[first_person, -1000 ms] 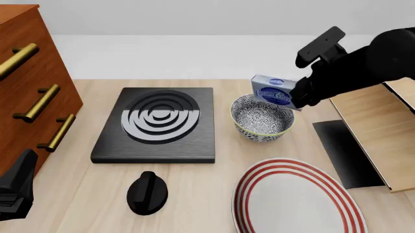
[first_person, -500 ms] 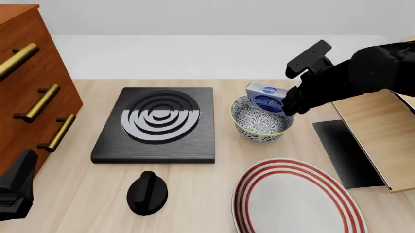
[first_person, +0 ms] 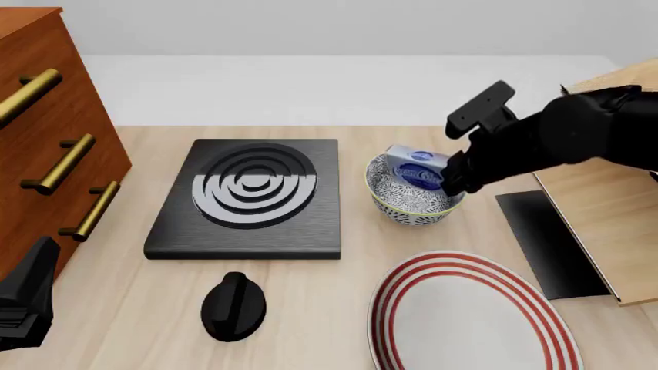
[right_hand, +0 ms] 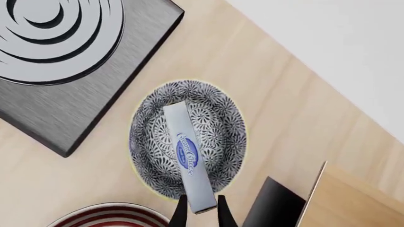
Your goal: Pick up the cream cheese and put it in the bowl.
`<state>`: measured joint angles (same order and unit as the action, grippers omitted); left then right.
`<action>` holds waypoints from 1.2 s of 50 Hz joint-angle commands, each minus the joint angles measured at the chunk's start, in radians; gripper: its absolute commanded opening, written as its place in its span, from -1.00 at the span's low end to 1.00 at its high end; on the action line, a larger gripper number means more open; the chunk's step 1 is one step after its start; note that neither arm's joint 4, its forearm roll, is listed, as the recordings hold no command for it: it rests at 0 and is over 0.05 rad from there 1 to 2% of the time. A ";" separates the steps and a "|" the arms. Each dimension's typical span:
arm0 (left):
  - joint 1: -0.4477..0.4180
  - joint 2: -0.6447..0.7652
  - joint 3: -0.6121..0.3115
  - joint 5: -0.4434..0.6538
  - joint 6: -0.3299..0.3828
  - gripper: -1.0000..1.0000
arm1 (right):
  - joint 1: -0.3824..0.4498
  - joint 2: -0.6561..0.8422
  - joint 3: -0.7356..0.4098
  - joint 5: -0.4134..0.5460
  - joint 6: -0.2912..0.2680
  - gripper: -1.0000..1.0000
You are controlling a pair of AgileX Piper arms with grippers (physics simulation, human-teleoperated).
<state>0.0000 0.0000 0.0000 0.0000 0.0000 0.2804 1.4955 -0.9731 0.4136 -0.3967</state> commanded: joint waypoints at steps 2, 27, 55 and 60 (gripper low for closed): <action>0.000 0.000 0.000 0.000 0.000 1.00 | -0.002 0.007 0.012 -0.022 0.017 -1.00; 0.000 0.000 0.000 0.000 0.000 1.00 | 0.001 0.038 0.016 -0.047 0.019 -1.00; 0.000 0.000 0.000 0.000 0.000 1.00 | 0.005 0.023 0.004 -0.028 0.024 1.00; 0.000 0.000 0.000 0.000 0.000 1.00 | 0.010 0.009 -0.009 -0.012 0.025 1.00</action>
<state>0.0000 0.0000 0.0000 0.0000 0.0000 0.2836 1.5213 -0.9691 0.3846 -0.3750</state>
